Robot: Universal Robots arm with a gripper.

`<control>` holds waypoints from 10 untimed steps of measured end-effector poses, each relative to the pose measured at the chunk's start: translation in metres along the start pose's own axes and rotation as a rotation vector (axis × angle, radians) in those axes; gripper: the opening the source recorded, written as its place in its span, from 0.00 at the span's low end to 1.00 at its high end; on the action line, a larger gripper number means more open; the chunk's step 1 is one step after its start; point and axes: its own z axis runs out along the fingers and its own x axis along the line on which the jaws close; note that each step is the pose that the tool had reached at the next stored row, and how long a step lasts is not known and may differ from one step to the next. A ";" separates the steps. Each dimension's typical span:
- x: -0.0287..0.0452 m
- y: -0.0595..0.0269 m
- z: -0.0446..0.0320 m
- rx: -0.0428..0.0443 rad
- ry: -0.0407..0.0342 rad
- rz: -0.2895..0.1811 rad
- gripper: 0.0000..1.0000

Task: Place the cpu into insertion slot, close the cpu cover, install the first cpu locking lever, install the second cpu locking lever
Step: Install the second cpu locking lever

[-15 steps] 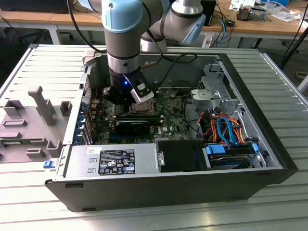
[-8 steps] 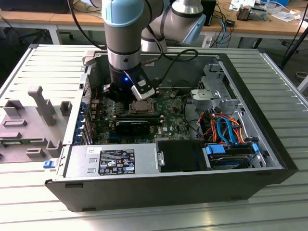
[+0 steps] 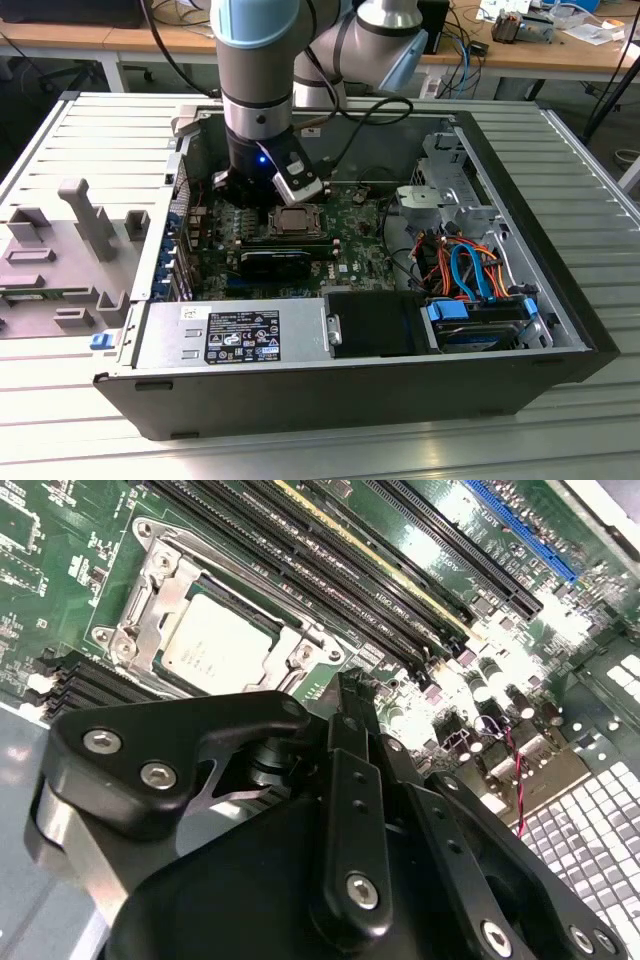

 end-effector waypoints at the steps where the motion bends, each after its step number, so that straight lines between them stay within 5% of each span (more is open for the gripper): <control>1: 0.0000 0.0001 -0.0017 0.0000 0.0000 0.000 0.11; 10: 0.0001 0.0017 -0.0192 0.0000 0.0000 0.000 0.11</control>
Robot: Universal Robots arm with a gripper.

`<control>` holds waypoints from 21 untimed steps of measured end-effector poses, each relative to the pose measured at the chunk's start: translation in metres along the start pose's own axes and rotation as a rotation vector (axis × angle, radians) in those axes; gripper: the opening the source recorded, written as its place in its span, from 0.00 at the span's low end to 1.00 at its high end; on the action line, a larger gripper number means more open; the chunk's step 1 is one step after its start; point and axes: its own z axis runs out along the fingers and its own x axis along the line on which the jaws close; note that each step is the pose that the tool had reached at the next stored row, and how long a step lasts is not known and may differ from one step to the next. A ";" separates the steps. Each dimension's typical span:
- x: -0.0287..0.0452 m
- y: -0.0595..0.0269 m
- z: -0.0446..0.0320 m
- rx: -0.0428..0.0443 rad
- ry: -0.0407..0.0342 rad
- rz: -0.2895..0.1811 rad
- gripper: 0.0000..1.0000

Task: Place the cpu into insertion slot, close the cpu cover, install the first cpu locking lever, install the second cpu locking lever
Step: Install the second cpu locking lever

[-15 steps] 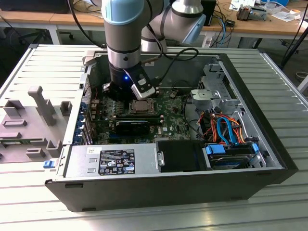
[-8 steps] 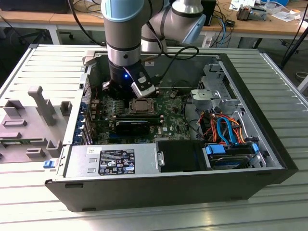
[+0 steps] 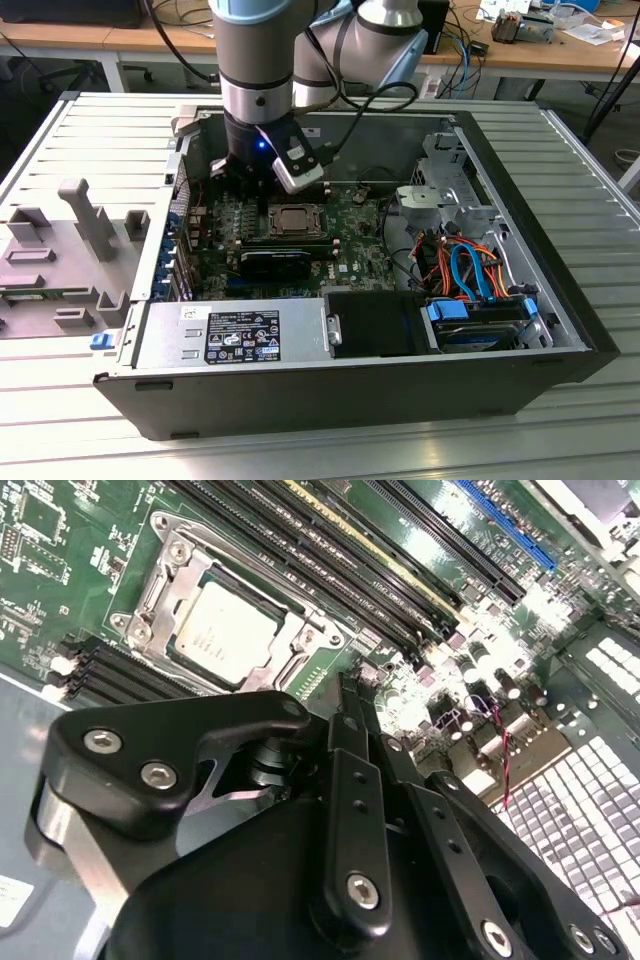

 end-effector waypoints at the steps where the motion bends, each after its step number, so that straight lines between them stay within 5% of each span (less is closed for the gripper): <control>1: 0.0000 0.0001 -0.0010 -0.0001 0.0000 0.000 0.11; 12: -0.0032 -0.0001 -0.0029 0.0001 0.0001 0.000 0.11; 21: -0.0474 -0.0048 -0.0032 -0.0017 0.0071 0.000 0.11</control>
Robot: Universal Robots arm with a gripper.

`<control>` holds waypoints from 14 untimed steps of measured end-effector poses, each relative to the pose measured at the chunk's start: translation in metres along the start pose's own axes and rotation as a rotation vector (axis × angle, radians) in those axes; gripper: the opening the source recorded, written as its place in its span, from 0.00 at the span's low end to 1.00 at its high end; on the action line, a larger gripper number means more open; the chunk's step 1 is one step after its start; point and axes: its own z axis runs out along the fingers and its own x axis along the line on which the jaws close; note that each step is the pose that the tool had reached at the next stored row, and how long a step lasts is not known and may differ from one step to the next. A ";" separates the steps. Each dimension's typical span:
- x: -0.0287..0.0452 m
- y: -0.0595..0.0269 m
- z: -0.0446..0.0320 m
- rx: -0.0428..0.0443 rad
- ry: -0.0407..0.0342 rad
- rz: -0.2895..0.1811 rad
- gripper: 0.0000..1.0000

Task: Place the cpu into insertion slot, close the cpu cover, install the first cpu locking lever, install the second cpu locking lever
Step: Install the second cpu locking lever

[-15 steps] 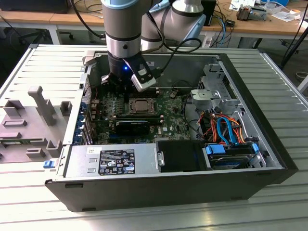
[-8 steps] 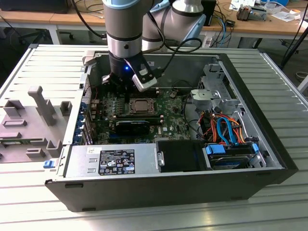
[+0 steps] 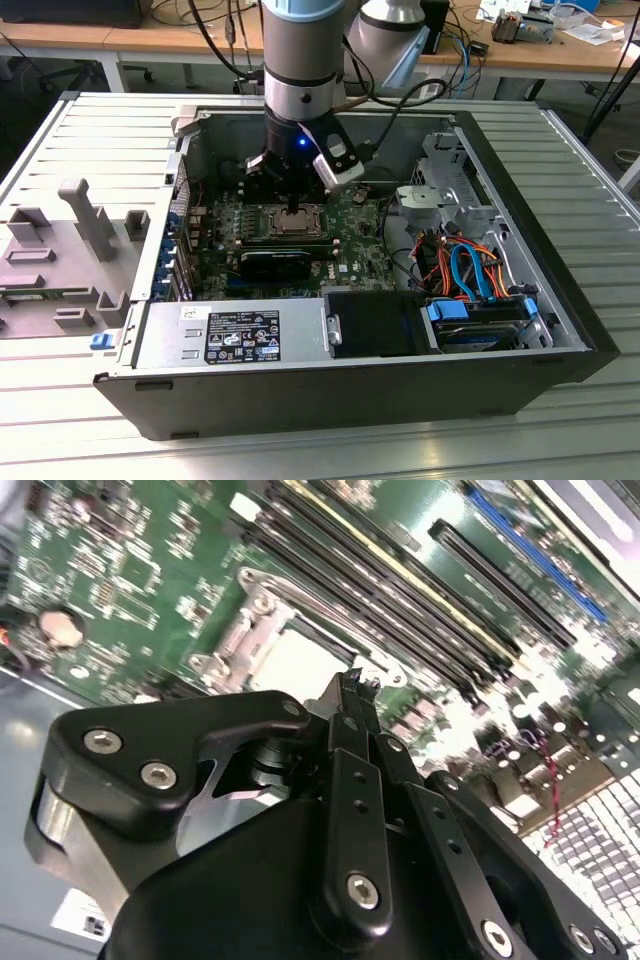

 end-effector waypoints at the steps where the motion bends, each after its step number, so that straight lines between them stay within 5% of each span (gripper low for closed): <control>1: -0.0016 -0.0002 -0.0003 0.0001 0.0002 0.000 0.11; 14: -0.0063 0.0001 -0.0081 -0.0055 0.0009 0.000 0.11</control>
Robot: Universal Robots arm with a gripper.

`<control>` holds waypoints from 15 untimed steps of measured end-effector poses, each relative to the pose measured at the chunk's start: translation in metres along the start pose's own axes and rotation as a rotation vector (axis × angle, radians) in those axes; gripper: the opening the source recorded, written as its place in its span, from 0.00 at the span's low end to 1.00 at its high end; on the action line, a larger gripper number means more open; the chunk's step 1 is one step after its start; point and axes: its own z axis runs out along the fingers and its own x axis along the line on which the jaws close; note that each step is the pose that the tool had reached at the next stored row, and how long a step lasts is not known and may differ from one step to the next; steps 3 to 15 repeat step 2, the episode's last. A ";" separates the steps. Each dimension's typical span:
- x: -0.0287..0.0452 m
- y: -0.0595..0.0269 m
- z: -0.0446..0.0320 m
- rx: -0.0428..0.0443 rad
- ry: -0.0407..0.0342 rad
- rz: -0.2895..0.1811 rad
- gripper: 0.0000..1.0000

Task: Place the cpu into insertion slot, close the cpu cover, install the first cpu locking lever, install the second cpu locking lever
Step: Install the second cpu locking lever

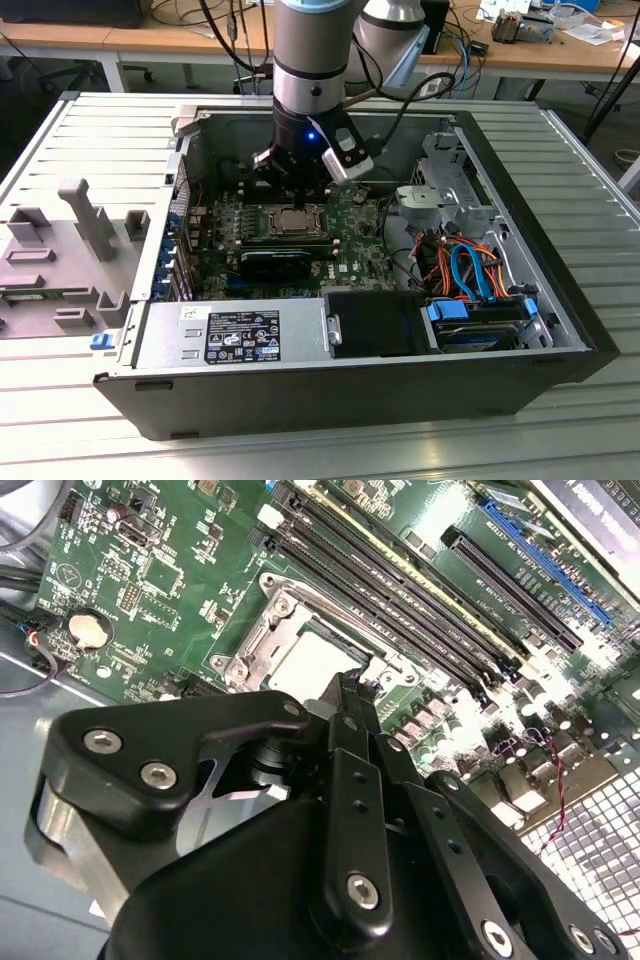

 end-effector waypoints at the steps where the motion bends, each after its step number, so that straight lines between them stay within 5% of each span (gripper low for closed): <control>1: 0.0000 0.0000 -0.0001 0.0000 0.0001 0.000 0.11; 15: 0.0000 0.0000 -0.0001 0.0000 0.0000 0.000 0.11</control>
